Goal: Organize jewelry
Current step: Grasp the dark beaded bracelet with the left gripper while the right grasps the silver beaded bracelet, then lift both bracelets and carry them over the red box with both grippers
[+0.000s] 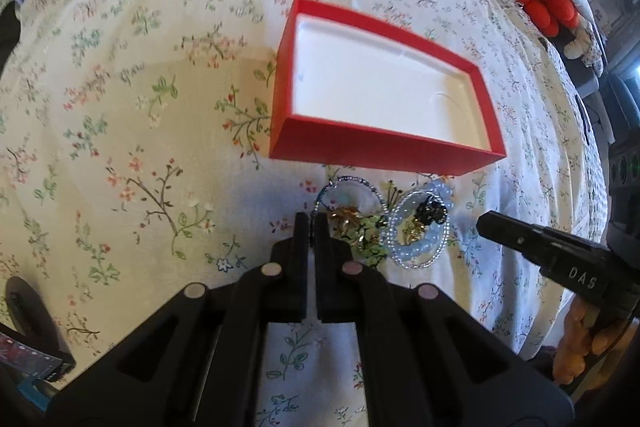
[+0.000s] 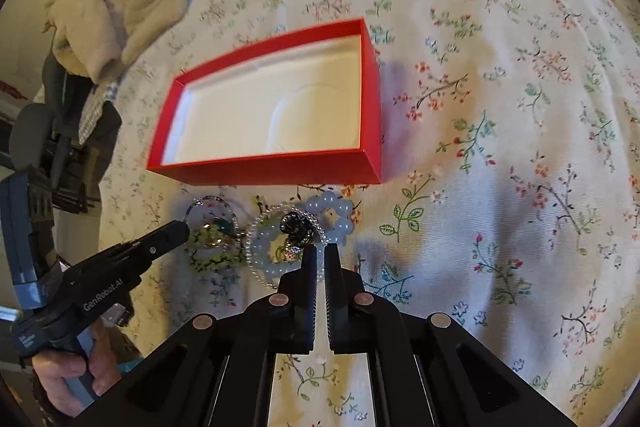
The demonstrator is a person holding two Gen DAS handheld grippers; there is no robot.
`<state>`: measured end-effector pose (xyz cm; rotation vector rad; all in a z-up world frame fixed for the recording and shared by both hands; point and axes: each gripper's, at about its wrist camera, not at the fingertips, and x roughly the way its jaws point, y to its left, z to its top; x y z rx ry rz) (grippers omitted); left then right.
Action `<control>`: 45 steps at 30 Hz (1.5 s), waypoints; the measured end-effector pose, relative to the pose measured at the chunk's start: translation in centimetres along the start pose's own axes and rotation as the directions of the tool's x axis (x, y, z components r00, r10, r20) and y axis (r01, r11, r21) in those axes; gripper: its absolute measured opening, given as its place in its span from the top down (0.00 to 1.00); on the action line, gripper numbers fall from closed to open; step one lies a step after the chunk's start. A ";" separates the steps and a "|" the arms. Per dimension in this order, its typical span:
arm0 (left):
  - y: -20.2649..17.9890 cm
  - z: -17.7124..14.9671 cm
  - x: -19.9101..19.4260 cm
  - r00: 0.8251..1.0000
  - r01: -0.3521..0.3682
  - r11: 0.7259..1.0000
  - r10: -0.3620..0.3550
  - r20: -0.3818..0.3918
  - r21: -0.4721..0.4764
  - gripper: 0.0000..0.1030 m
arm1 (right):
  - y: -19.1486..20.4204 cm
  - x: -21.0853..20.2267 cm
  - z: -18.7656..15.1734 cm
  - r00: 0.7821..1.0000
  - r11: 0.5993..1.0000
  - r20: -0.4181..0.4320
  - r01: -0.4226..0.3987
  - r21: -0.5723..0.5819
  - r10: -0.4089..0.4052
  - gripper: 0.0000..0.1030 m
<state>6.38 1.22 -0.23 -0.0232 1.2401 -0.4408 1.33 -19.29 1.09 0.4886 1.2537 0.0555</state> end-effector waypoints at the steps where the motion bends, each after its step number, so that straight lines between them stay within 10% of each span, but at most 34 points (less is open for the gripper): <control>1: -0.2 0.0 -0.3 1.000 -0.004 1.000 0.004 0.012 0.007 0.97 | -0.1 -0.3 0.0 1.000 1.000 0.005 -0.003 -0.001 0.003 0.96; 6: -1.0 -0.4 -1.8 0.998 -0.019 0.999 0.017 0.063 0.036 0.97 | -0.2 -0.8 -0.2 1.000 1.000 0.006 -0.008 -0.007 0.008 0.94; 15: -1.2 -0.9 -3.3 0.993 -0.037 0.998 0.031 0.114 0.055 0.97 | -1.2 -0.5 -0.4 1.000 0.999 -0.008 0.012 0.035 -0.012 0.56; 32: -0.4 -1.2 -3.9 0.993 -0.026 0.999 0.021 0.117 0.043 0.97 | 0.4 4.4 -0.6 0.990 0.998 -0.133 0.049 0.028 -0.044 0.75; 36: -0.3 -1.3 -4.0 0.993 -0.015 0.999 0.011 0.114 0.034 0.97 | 0.8 4.5 -0.5 0.991 0.997 -0.108 0.076 0.003 -0.076 0.93; 45: -0.5 -1.3 -5.6 0.989 0.017 0.999 -0.021 0.146 0.030 0.97 | 1.7 1.1 -1.0 1.000 0.999 -0.016 0.022 -0.038 -0.023 0.96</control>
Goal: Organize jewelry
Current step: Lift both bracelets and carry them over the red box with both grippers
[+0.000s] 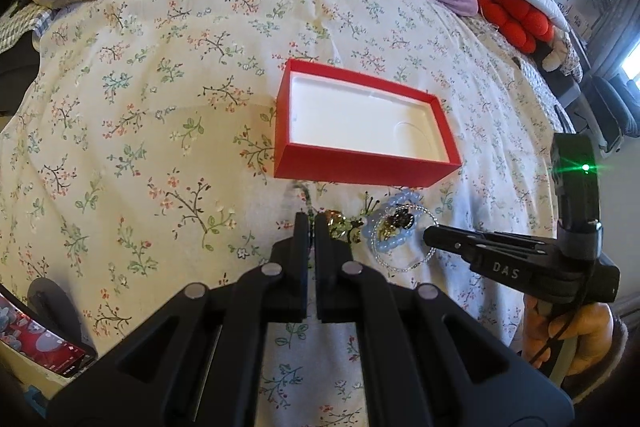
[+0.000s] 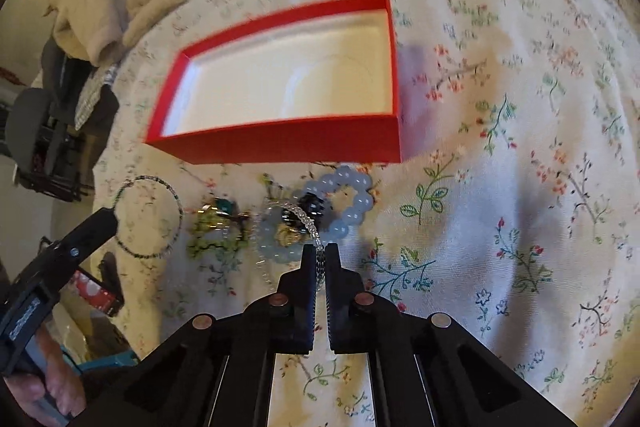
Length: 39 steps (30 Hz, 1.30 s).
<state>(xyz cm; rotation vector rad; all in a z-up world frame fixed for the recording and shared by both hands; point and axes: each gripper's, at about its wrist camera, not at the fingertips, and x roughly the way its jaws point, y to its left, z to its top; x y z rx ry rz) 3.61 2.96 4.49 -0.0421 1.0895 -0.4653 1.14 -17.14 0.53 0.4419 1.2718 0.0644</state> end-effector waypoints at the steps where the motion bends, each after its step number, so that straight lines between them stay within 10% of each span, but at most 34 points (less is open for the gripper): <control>1: -0.1 0.1 -0.2 1.000 0.005 1.000 -0.005 0.006 0.001 0.97 | 0.1 -0.4 0.0 1.000 1.000 0.010 -0.006 -0.004 0.006 0.96; 24: -3.7 7.0 2.6 0.957 0.278 0.960 -0.276 0.092 -0.011 0.97 | 1.9 -7.8 5.1 0.948 0.989 0.287 -0.149 0.008 0.140 0.96; 39: -1.1 7.7 7.5 0.999 0.008 1.000 -0.008 0.035 -0.021 0.97 | 2.7 -3.4 7.9 0.960 0.985 0.225 -0.169 -0.017 0.169 0.96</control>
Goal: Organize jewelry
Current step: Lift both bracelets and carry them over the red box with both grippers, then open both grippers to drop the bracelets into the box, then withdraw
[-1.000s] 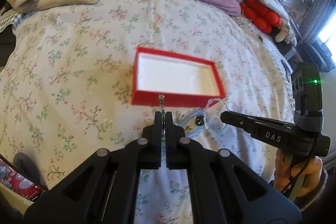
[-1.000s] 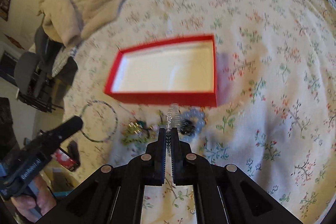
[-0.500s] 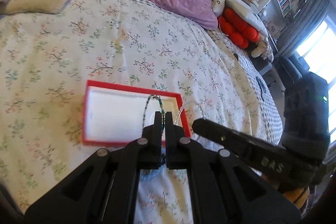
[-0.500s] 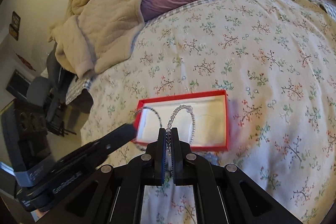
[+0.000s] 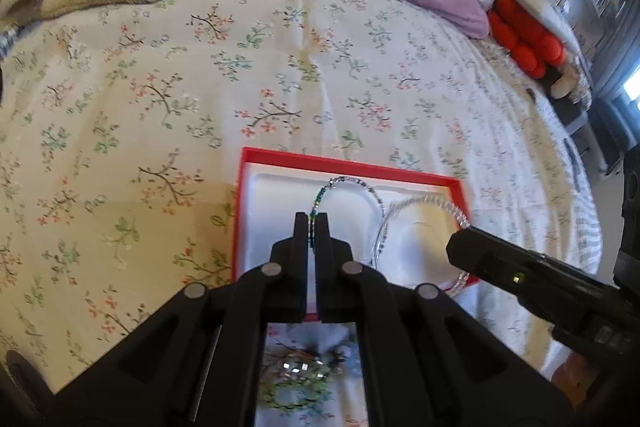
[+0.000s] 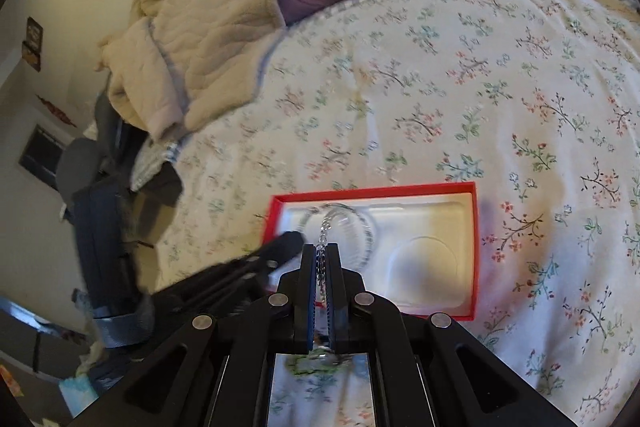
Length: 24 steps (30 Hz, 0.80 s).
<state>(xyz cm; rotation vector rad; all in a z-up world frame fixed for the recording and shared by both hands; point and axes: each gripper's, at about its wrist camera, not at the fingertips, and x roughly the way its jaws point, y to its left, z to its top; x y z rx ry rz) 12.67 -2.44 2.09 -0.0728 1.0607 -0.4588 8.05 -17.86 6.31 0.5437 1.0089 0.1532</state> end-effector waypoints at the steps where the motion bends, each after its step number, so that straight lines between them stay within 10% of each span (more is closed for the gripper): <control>1: 0.0 0.0 0.1 1.000 -0.017 1.000 0.017 0.002 0.010 0.97 | -0.5 0.5 0.0 0.999 1.000 -0.010 0.030 0.001 -0.030 0.96; 12: -0.5 -0.1 -0.2 0.997 -0.080 0.996 0.079 0.015 0.046 0.96 | -3.2 1.7 -0.4 0.989 0.990 -0.031 0.142 0.009 -0.142 0.89; 24: -2.1 -1.5 -3.4 0.996 -0.085 0.991 0.082 0.033 0.108 0.44 | -2.5 -2.1 -1.4 0.980 0.978 0.006 0.197 -0.073 -0.197 0.82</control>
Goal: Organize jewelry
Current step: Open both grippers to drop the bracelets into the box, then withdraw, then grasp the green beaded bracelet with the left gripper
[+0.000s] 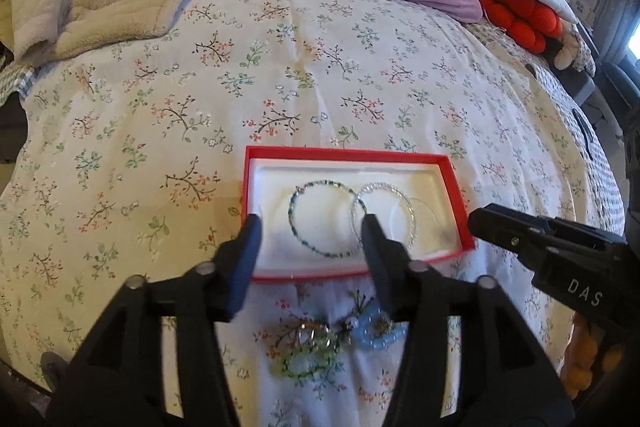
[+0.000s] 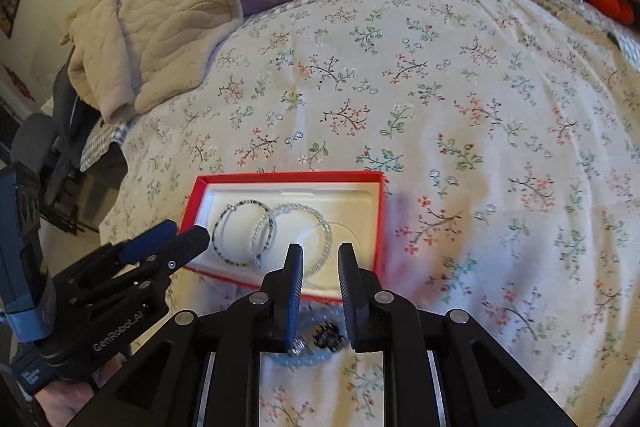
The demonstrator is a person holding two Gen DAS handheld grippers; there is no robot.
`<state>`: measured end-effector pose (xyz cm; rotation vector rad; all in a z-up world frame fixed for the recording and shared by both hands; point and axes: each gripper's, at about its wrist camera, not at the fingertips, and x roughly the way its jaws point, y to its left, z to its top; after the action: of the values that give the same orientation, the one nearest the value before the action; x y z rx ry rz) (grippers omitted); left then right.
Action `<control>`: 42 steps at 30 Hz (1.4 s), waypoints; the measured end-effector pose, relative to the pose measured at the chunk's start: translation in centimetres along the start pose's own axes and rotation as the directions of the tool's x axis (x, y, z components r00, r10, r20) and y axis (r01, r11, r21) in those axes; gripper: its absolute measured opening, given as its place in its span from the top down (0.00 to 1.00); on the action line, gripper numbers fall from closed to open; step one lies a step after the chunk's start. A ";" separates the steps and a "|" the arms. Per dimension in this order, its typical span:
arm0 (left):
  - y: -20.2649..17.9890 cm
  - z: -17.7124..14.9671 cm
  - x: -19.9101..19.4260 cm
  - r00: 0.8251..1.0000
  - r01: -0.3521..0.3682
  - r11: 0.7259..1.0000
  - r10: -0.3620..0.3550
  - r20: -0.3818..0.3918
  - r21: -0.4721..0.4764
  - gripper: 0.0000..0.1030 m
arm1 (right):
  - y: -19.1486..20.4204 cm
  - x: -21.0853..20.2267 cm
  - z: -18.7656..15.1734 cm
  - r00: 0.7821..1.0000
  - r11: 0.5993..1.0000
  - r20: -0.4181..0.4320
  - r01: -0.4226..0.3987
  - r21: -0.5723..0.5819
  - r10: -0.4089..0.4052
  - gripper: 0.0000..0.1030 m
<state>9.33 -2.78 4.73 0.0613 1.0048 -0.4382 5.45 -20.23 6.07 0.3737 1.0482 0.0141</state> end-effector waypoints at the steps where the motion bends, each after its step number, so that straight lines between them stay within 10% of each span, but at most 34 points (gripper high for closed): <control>1: -0.1 -0.2 -0.3 1.000 -0.002 1.000 0.002 0.001 0.004 0.41 | -0.1 -0.3 -0.2 1.000 1.000 0.000 0.008 -0.005 -0.008 0.82; 9: 0.1 -2.1 -1.3 0.999 -0.032 0.999 0.033 -0.039 0.011 0.28 | -0.3 -1.7 -2.0 0.999 0.999 -0.013 0.035 -0.037 -0.036 0.77; 13: 0.7 -3.3 -1.3 0.995 -0.012 1.000 0.010 -0.101 -0.014 0.28 | -0.4 -1.9 -3.1 0.998 0.998 -0.025 0.051 -0.038 -0.052 0.36; 34: 3.7 -6.7 0.8 0.959 0.044 0.987 -0.085 -0.272 -0.155 0.28 | -2.6 -0.5 -6.1 0.978 0.989 -0.151 0.145 0.011 -0.141 0.25; 42: 3.6 -7.3 2.4 0.945 0.017 0.988 -0.065 -0.320 -0.151 0.56 | -2.6 -0.4 -6.0 0.978 0.989 -0.152 0.147 0.013 -0.143 0.25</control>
<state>5.90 1.52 -1.76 -0.0210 1.3634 -0.3981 -0.24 -20.98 2.93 0.3212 1.2242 -0.1028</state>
